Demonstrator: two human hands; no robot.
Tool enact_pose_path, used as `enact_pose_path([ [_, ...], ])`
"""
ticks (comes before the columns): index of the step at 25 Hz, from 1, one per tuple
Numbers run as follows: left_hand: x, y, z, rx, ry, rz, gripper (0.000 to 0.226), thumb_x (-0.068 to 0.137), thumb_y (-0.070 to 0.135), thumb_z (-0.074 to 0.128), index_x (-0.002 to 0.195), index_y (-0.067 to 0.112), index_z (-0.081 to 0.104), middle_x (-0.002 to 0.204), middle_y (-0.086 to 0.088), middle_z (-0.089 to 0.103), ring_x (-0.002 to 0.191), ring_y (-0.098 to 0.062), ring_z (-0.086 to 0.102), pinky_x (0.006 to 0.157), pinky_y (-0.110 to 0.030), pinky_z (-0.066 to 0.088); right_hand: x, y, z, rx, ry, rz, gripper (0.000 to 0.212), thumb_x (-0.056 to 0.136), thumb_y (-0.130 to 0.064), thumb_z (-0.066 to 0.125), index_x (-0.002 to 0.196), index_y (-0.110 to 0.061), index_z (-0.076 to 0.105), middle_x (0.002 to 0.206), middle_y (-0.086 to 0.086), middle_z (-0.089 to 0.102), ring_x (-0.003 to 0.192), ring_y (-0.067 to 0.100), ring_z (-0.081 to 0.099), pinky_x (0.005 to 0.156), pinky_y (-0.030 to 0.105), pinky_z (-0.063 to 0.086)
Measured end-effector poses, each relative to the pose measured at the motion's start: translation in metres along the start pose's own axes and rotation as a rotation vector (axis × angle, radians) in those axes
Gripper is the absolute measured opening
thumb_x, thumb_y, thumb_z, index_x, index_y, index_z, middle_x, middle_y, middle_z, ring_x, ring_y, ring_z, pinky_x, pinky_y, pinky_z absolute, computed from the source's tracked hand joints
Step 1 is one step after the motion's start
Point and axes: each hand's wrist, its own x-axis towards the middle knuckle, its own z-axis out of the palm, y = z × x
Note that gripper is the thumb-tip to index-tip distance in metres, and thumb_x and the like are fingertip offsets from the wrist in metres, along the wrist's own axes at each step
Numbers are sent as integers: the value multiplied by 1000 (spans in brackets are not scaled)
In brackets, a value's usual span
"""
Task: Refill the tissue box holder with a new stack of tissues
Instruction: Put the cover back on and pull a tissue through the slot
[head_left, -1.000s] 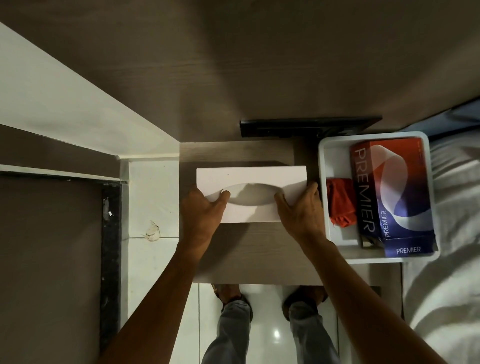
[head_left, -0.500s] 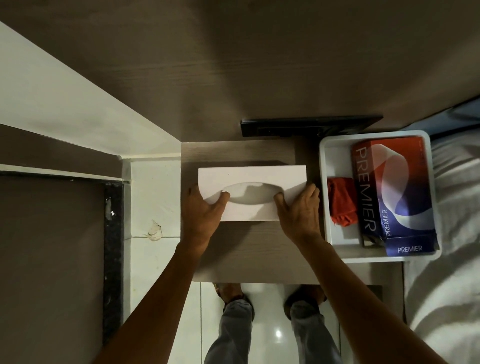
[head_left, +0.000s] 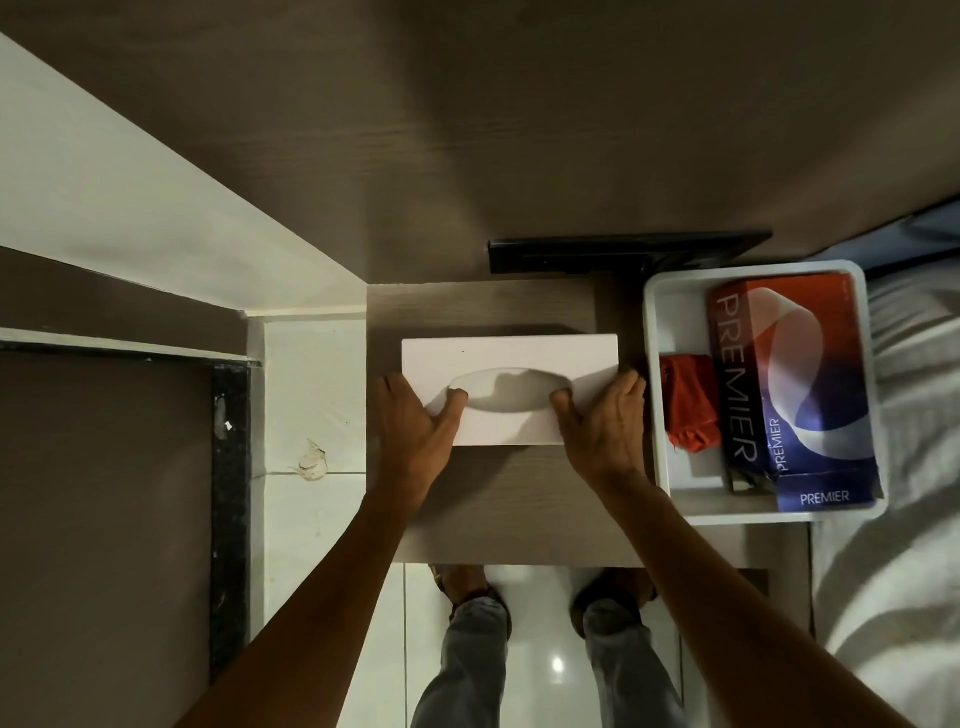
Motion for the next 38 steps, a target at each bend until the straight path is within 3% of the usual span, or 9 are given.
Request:
enact_pose_path([
  [7, -7, -2, -2, -55, -38, -8, 73, 92, 45, 77, 143, 5, 44, 136, -16, 55, 125, -27, 59, 95, -26, 41, -9, 4, 0, 106, -45, 14, 92, 89, -39, 74, 155, 1, 23, 147, 23, 46, 134, 38, 50, 110, 54, 47],
  [10, -3, -5, -4, -16, -48, 11, 72, 91, 48, 76, 140, 4, 46, 134, -17, 54, 125, -30, 58, 94, -31, 45, -7, 8, -1, 20, -28, -4, 94, 90, -44, 71, 156, 3, 23, 154, 27, 41, 141, 43, 44, 116, 54, 40],
  [12, -1, -6, -4, -10, -50, 5, 74, 90, 50, 76, 140, 5, 46, 134, -17, 55, 124, -29, 58, 95, -33, 52, -2, 9, -3, -28, -18, -20, 94, 89, -48, 71, 155, 2, 27, 153, 27, 41, 141, 44, 43, 114, 57, 40],
  [15, 0, -4, -1, 15, -24, 20, 75, 89, 51, 76, 139, 4, 48, 134, -18, 55, 123, -30, 56, 90, -31, 47, 3, 8, -4, -70, -7, -56, 91, 88, -49, 71, 152, 3, 31, 149, 27, 41, 137, 43, 43, 113, 57, 41],
  [18, 2, -5, 1, 131, 0, 24, 78, 89, 57, 73, 139, 3, 48, 143, -20, 46, 130, -34, 49, 103, -45, 53, 4, 4, 0, -92, -6, -53, 85, 91, -46, 69, 147, 8, 35, 144, 30, 42, 135, 46, 42, 115, 59, 36],
  [20, 2, -7, 0, 169, -12, 28, 83, 86, 64, 69, 140, 5, 48, 145, -18, 43, 132, -35, 47, 109, -51, 52, 1, 6, 2, -101, 24, -84, 77, 91, -44, 68, 141, 7, 40, 133, 28, 46, 126, 44, 45, 113, 59, 37],
  [23, -1, -6, 0, 187, -10, 28, 90, 85, 76, 54, 142, 7, 45, 144, -18, 48, 129, -33, 52, 107, -47, 52, 1, 9, 4, -126, 12, -87, 81, 91, -52, 62, 144, 6, 38, 135, 27, 46, 128, 43, 45, 114, 57, 36],
  [28, -5, -3, 7, 187, 104, 50, 84, 99, 74, 35, 143, 4, 48, 138, -18, 57, 125, -34, 58, 105, -44, 52, 1, 14, 9, -108, 100, -86, 80, 90, -59, 58, 140, 2, 45, 130, 23, 51, 121, 40, 49, 105, 49, 41],
  [38, 2, -14, 8, 92, 67, 152, 85, 99, 79, 34, 151, 12, 40, 142, -11, 57, 128, -29, 61, 105, -45, 59, 5, 16, 7, -118, 65, -136, 81, 91, -51, 67, 145, 3, 39, 138, 23, 47, 126, 38, 47, 109, 49, 43],
])
